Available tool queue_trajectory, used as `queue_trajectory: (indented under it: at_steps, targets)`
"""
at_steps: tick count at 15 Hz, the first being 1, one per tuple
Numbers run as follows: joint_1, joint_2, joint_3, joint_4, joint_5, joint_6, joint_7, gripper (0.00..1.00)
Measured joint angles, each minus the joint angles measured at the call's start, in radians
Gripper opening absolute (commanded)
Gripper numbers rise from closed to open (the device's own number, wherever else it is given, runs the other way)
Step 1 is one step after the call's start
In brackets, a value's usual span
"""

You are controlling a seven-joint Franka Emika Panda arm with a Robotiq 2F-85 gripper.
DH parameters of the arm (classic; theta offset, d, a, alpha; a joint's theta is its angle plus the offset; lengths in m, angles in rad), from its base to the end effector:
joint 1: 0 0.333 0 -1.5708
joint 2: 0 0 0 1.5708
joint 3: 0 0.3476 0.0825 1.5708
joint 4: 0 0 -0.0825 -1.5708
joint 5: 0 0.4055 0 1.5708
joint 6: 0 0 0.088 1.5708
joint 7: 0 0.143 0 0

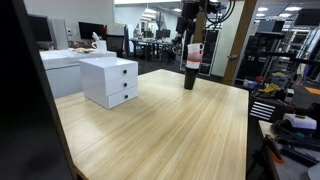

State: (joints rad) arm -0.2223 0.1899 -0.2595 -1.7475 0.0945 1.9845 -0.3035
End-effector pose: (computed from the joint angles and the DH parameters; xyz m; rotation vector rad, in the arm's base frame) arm 0.5832 -0.2848 0.4556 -3.1075 0.3247 -0.1014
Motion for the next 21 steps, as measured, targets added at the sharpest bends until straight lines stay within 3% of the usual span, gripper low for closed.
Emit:
queue_trajectory:
  at_steps: [21]
  targets:
    - [-0.002,-0.04,-0.007,-0.063,-0.145,-0.014,0.125,1.0]
